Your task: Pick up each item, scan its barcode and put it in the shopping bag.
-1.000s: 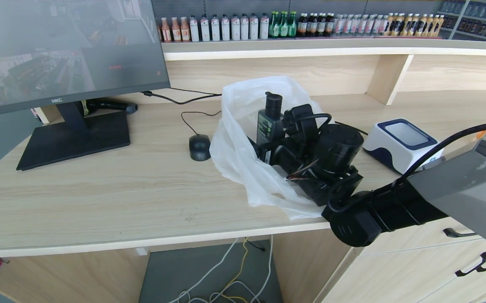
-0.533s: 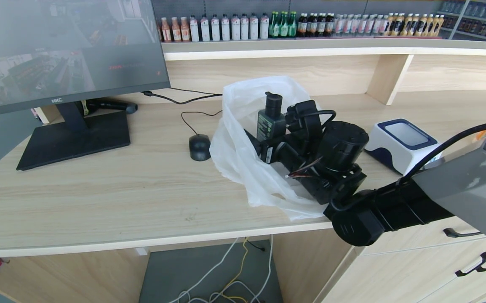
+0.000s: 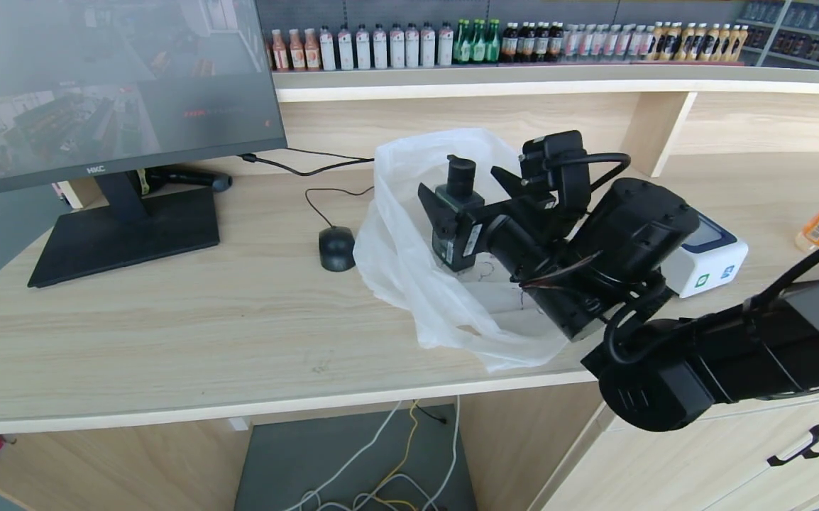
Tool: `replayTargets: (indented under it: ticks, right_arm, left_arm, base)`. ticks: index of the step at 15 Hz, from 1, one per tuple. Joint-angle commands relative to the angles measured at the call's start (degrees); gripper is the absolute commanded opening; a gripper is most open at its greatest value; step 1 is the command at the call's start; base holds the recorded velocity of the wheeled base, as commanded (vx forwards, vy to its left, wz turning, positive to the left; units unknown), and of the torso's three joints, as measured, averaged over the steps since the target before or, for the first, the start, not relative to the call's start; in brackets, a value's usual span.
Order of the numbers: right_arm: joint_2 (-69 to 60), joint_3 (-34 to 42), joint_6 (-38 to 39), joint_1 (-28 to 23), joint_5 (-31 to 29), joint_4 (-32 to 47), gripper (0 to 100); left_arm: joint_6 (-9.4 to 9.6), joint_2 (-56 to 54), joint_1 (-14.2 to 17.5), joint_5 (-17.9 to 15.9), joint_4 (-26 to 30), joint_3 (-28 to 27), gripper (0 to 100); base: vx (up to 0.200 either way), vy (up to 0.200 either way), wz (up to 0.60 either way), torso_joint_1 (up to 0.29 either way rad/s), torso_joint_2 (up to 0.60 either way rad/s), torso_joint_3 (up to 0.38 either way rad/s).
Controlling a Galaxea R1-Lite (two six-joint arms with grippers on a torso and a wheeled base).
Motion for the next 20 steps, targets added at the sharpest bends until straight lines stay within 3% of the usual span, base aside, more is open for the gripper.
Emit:
replayTargets:
  ticks: [1, 7, 11, 14, 20]
  right_arm:
    - [-5.27, 5.78, -0.17, 0.42, -0.11, -2.79, 100]
    - [-5.36, 11.75, 0.09, 0.68, -0.11, -15.0, 100]
    - [-7.2, 13.42, 0.18, 0.77, -0.28, -15.0, 100]
    - [-7.38, 13.6, 0.36, 1.03, -0.28, -15.0, 100]
    - [-7.82, 13.86, 0.62, 2.18, -0.28, -15.0, 100]
  left_arm:
    - [0.0, -0.02, 0.0, 0.01, -0.02, 0.0, 100]
    - [0.17, -0.02, 0.0, 0.01, -0.02, 0.0, 100]
    - [-0.44, -0.02, 0.0, 0.01, -0.02, 0.0, 100]
    - [-0.44, -0.02, 0.0, 0.01, -0.02, 0.0, 100]
    - [-0.44, -0.02, 0.0, 0.01, -0.02, 0.0, 100]
  base:
    - [0.0, 0.0, 0.0, 0.0, 0.0, 0.0]
    - [0.0, 0.0, 0.0, 0.0, 0.0, 0.0]
    - [0.0, 0.0, 0.0, 0.0, 0.0, 0.0]
    - [-0.2, 0.2, 0.0, 0.015, 0.0, 0.002]
    - [0.0, 0.0, 0.0, 0.0, 0.0, 0.0]
